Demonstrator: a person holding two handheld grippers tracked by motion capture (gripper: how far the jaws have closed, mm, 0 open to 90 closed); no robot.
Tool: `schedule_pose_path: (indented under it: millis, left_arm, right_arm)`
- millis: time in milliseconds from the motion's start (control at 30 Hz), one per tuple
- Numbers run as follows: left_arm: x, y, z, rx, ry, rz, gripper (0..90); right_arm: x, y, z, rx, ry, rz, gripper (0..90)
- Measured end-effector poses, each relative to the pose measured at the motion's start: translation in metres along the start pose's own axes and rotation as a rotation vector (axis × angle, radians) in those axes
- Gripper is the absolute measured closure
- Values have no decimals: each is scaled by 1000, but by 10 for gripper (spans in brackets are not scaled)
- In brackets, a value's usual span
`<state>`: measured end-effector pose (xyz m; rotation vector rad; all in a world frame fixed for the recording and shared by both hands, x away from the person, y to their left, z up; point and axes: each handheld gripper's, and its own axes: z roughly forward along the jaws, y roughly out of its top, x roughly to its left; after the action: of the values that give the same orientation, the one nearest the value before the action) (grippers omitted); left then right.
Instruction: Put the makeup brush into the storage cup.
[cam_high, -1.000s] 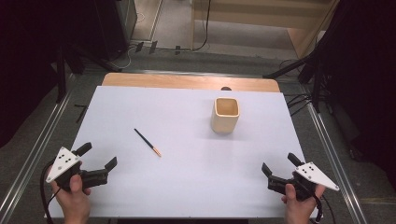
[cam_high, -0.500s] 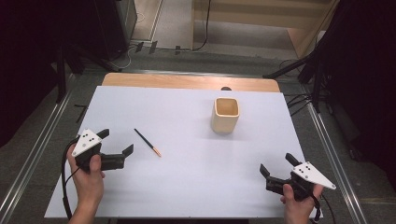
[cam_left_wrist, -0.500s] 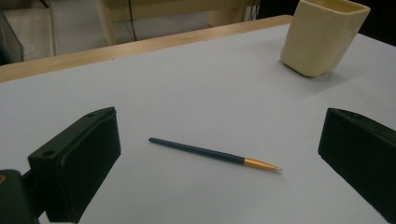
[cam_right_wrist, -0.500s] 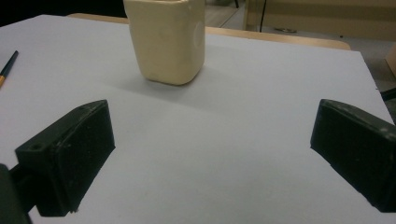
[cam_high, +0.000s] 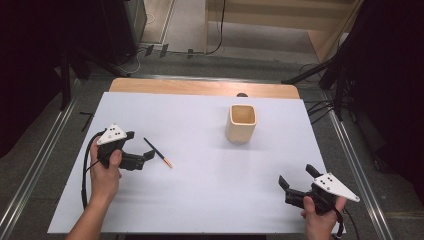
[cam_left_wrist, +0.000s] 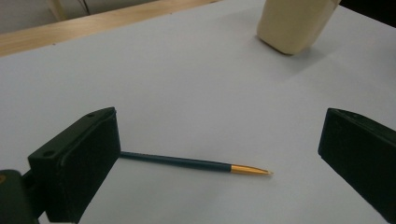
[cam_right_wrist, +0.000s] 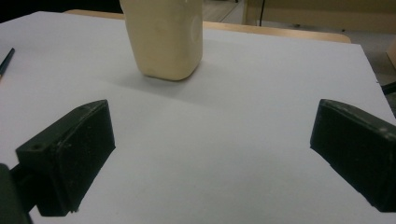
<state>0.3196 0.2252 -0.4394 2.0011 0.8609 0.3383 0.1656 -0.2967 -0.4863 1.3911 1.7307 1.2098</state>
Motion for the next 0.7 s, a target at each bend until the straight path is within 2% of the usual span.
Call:
schedule_pose_path:
  millis: [167,233,333,433,500,567,700]
  left_arm:
    - [7,8,13,66,-53,50,0]
    - [9,13,18,106,-75,81,0]
    - [14,19,26,173,-132,117,0]
    - [16,23,34,237,-147,162,12]
    - [17,25,40,291,-150,184,45]
    - [19,27,47,354,-171,215,63]
    - [21,30,62,466,-184,270,65]
  right_arm:
    - [0,0,1,9,-1,-3,2]
    - [0,0,2,11,0,0,2]
    - [0,0,2,9,5,5,2]
    - [-1,-1,2,17,3,7,2]
    - [-1,-1,3,21,4,7,2]
    - [-1,-1,3,24,3,5,2]
    - [0,-1,5,35,1,1,2]
